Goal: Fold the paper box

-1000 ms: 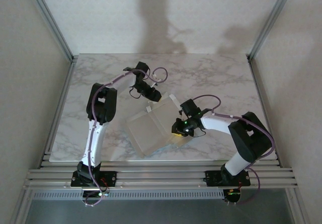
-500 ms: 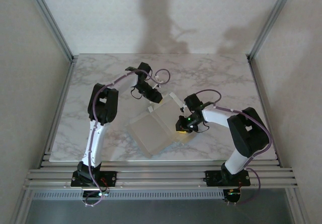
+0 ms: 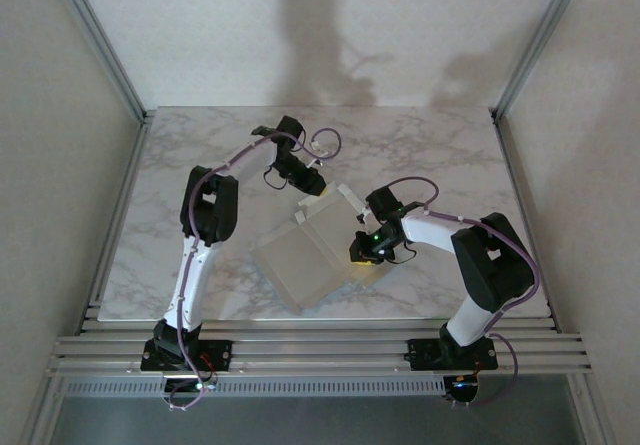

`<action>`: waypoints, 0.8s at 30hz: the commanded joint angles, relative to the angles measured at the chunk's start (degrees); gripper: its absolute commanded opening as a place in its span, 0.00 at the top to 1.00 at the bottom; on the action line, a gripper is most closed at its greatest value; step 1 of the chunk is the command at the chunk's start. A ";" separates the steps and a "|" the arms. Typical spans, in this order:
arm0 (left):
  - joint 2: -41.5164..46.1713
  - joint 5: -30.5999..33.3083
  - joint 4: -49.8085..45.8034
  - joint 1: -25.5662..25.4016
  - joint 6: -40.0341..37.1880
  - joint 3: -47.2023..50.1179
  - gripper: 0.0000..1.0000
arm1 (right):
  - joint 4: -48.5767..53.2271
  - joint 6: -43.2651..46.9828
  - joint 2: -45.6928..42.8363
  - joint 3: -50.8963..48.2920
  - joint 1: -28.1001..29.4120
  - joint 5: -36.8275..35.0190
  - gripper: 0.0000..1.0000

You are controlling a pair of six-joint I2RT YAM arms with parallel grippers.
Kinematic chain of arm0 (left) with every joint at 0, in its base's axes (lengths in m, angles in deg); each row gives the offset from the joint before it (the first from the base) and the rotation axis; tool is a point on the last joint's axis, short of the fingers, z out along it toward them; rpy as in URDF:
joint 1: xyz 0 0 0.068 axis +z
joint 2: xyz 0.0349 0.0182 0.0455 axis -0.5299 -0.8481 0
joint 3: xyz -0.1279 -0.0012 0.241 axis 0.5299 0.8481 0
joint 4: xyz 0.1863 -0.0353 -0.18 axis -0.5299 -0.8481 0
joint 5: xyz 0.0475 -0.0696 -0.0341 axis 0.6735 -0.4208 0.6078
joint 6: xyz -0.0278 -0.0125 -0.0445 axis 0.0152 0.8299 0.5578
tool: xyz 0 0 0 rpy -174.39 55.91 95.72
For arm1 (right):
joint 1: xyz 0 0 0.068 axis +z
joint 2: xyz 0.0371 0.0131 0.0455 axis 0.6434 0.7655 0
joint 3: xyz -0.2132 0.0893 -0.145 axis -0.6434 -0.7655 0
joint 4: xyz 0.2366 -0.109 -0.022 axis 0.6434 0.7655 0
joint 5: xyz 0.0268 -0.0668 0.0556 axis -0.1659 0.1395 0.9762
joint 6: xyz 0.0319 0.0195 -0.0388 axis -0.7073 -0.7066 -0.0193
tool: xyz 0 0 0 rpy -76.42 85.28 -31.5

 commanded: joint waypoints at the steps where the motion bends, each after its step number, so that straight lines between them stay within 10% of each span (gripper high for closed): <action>1: -1.81 0.41 -3.79 -0.10 -1.23 -2.77 0.72 | 3.79 0.80 2.27 -0.34 -0.30 -3.07 0.81; 24: -2.36 1.72 -4.77 -0.30 -2.09 -2.66 0.88 | 3.31 0.40 1.50 -0.84 -0.37 -3.00 0.79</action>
